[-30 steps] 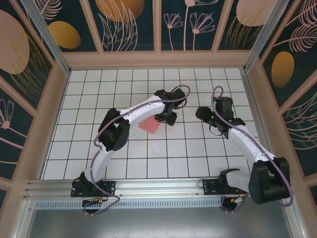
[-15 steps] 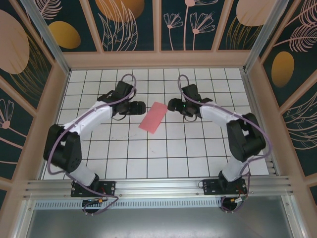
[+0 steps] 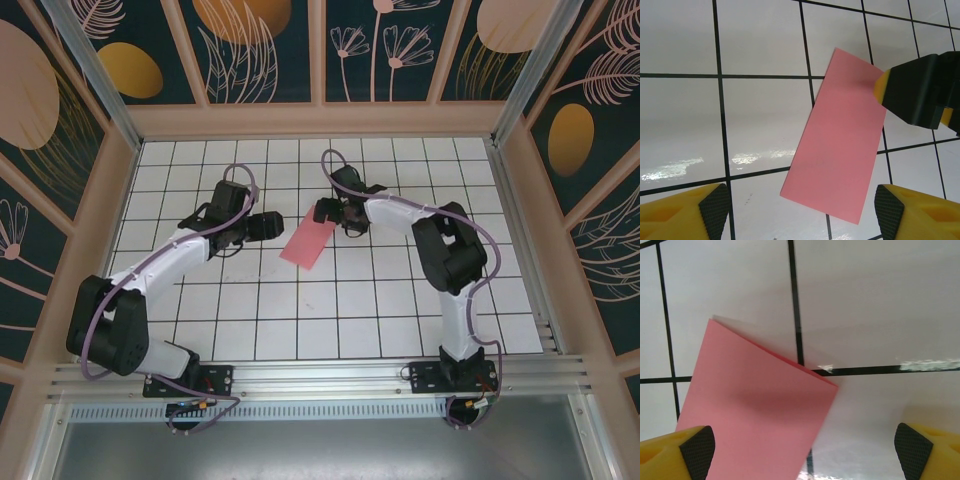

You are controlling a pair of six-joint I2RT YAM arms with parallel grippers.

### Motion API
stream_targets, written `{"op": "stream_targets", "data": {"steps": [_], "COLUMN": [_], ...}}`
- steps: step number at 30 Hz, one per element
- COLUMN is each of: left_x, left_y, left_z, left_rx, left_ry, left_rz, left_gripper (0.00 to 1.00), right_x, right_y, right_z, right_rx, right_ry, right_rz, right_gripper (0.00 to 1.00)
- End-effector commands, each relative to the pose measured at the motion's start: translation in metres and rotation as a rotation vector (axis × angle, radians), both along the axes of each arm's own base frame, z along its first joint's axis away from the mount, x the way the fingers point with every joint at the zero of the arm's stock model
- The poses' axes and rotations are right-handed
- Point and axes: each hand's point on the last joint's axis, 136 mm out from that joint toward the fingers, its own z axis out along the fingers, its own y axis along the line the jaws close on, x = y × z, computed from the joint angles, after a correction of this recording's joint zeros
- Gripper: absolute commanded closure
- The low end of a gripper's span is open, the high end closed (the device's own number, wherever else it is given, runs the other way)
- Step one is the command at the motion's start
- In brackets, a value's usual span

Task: Fold a paper plane with a square sheet of paper (fold left side to right side)
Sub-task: Rotate the paper at the center of the table.

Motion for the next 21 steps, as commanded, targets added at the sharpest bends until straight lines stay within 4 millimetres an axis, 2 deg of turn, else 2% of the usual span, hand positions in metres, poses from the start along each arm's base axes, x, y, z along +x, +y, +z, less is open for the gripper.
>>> {"op": "stream_targets", "data": {"steps": [1,9,16,18,21], "left_x": [0.003,-0.003,-0.01,-0.011,-0.013], "left_y": [0.007,0.015,0.019,0.019,0.019], "left_z": [0.006,0.007,0.005,0.005,0.005], "left_rx": [0.013,0.043,0.047,0.042,0.028], "left_ry": [-0.042,-0.059,-0.058,-0.059,-0.06], "left_rz": [0.02,0.034,0.039,0.041,0.042], "left_gripper": [0.21,0.2,0.2,0.2,0.19], "right_x": [0.001,0.011,0.031,0.035,0.039], "right_y": [0.014,0.047,0.082,0.086,0.078], "right_z": [-0.001,-0.002,0.006,0.01,0.022], "right_rx": [0.028,0.064,0.1,0.099,0.057], "right_ry": [0.026,0.018,-0.049,-0.069,-0.104], "right_rz": [0.003,0.072,0.191,0.211,0.208], "right_gripper": [0.04,0.04,0.04,0.04,0.04]}}
